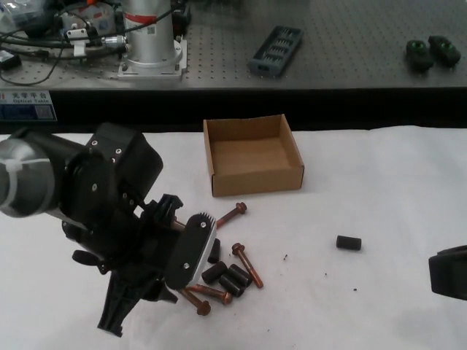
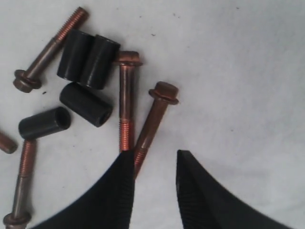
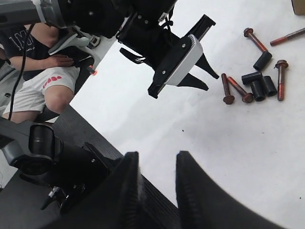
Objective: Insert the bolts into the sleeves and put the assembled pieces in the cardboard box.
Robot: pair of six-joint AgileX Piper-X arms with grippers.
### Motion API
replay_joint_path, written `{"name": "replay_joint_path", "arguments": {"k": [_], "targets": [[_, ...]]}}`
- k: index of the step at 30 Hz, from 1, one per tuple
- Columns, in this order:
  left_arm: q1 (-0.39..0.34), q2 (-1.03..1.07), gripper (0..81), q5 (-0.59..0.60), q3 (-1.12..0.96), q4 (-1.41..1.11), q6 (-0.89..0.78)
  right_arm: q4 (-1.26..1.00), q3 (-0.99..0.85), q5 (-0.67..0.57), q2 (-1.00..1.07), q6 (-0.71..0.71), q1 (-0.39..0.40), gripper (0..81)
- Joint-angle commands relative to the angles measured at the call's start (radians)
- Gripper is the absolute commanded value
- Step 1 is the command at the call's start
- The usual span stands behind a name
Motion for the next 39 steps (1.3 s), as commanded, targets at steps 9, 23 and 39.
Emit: {"name": "replay_joint_path", "arguments": {"k": [9,23,39], "targets": [[-0.050,0.075,23.0,-0.046,-0.012,0.011,0.059,0.012,-0.010,0.022,-0.004,-0.055,-0.006,22.1],[-0.056,0.088,23.0,-0.111,-0.047,-0.061,0.068,0.057,0.033,0.031,-0.004,-0.077,-0.006,22.1],[-0.057,0.132,23.0,-0.102,-0.058,-0.018,0.115,0.063,0.038,0.031,-0.004,-0.093,-0.006,22.1]]}}
